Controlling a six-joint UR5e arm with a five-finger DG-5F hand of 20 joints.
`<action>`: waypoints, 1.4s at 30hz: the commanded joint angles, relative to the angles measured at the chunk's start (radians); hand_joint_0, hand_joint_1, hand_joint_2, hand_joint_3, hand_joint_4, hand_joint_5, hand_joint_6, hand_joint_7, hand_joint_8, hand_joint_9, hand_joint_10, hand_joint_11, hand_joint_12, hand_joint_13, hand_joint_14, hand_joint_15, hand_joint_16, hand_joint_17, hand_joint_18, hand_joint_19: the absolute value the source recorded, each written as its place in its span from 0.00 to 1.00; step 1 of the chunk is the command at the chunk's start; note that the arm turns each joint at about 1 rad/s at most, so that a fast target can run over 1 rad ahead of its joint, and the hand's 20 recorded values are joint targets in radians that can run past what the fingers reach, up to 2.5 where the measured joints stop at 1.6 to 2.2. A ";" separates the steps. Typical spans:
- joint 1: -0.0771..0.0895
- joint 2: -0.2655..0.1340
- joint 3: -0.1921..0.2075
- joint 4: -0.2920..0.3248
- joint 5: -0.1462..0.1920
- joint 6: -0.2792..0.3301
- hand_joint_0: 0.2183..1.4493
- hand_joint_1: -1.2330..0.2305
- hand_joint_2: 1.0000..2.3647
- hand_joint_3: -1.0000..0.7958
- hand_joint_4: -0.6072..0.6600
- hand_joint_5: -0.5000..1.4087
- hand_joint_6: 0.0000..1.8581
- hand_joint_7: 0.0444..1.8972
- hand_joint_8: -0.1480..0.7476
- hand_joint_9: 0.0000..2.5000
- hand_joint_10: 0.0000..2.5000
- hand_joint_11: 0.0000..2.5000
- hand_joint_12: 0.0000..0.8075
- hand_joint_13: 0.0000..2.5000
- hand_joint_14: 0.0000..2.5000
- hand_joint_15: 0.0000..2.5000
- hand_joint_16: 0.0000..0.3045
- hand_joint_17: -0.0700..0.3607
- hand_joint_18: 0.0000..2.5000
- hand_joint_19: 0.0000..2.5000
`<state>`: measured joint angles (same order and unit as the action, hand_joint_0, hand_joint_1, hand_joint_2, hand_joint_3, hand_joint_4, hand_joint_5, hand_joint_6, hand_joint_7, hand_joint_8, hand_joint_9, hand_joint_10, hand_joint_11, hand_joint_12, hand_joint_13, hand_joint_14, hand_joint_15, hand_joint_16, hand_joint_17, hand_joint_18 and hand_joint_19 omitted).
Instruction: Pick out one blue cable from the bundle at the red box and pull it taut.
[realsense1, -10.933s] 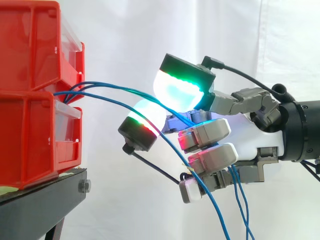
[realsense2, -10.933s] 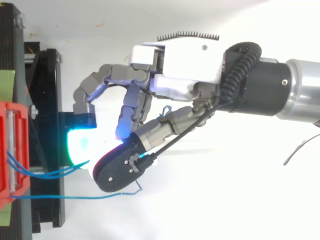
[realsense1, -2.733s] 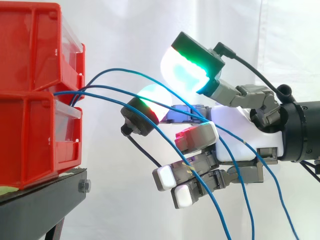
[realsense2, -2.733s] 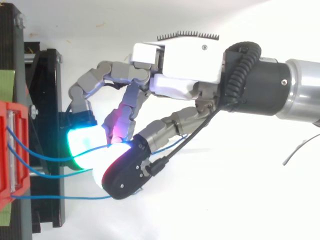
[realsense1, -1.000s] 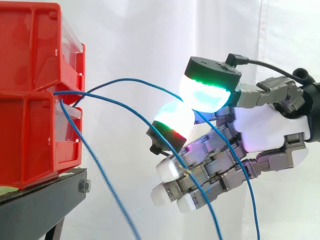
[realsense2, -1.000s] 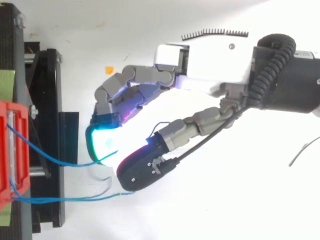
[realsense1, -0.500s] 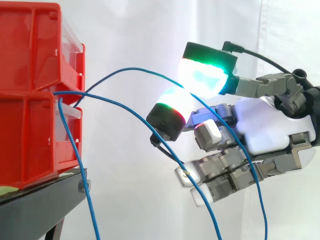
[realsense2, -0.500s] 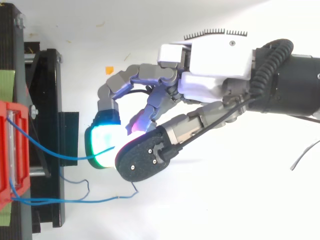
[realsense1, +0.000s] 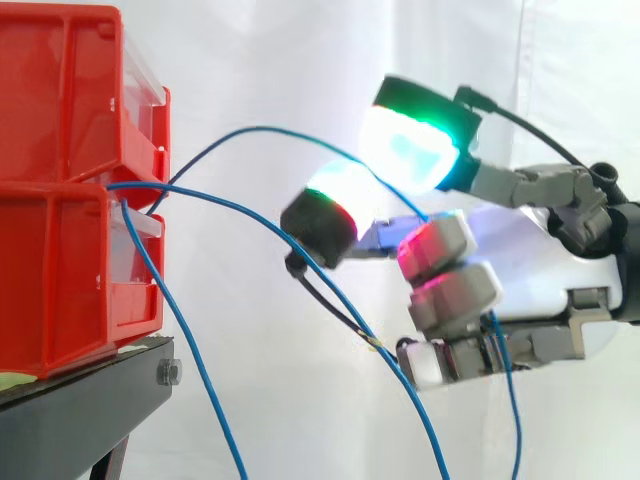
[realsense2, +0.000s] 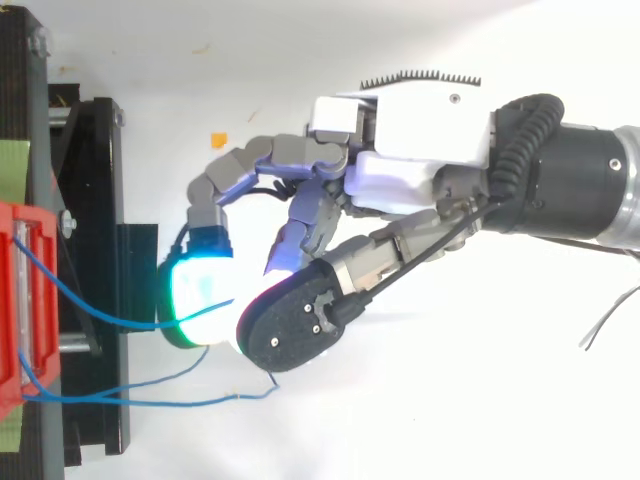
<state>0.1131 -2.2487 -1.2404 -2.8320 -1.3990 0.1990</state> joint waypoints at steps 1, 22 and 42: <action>0.000 0.000 -0.001 0.014 0.000 -0.004 0.36 0.34 0.00 0.30 0.48 0.25 0.42 0.50 0.48 0.54 0.01 0.35 0.38 0.52 0.01 0.46 0.12 0.36 0.37 0.25; -0.001 0.000 -0.001 0.014 0.002 -0.004 0.36 0.33 0.00 0.31 0.48 0.25 0.43 0.50 0.47 0.54 0.01 0.35 0.39 0.51 0.01 0.45 0.13 0.36 0.36 0.24; 0.000 0.000 -0.002 0.014 0.002 -0.004 0.36 0.32 0.00 0.31 0.49 0.25 0.43 0.49 0.43 0.58 0.01 0.37 0.33 0.51 0.01 0.49 0.10 0.33 0.38 0.27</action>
<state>0.1133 -2.2488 -1.2420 -2.8179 -1.3975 0.1948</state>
